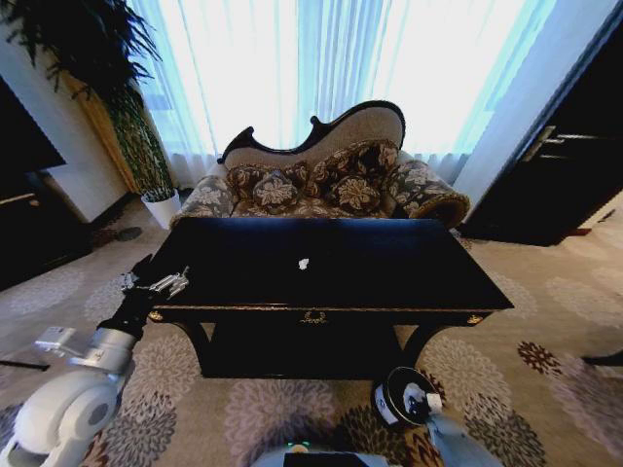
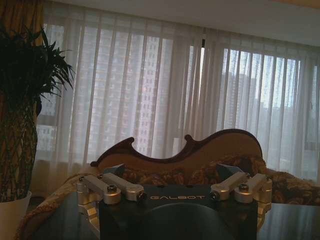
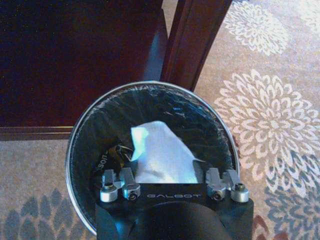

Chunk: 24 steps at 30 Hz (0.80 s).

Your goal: Move to the front of the table and place the trash on the table into the trash bin.

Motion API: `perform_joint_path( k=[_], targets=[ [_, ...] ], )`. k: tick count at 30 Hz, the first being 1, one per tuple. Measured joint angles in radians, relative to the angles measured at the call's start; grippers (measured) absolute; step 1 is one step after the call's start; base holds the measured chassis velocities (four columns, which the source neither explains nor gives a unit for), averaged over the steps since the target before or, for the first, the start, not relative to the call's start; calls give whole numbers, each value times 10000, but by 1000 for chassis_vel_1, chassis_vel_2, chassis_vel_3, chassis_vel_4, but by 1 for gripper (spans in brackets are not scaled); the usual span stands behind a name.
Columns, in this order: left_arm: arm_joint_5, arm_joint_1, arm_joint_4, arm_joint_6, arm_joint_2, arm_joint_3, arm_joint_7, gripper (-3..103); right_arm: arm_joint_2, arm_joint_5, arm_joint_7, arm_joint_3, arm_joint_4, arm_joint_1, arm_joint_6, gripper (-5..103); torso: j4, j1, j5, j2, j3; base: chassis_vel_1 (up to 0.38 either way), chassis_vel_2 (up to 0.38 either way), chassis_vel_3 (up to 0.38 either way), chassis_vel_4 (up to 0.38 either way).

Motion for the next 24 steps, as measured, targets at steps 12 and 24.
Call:
perform_joint_path(
  k=[12,24],
  targets=[
    [0,0,0,0,0,0,0,100,-82,230,45,8,457,-250,-45,100,1,-1,-1,1,0,0,0,0,0],
    [0,0,0,0,0,0,0,100,23,1258,100,128,3306,-2192,20,100,-2,-1,0,0,-1,0,0,0,0]
  ],
)
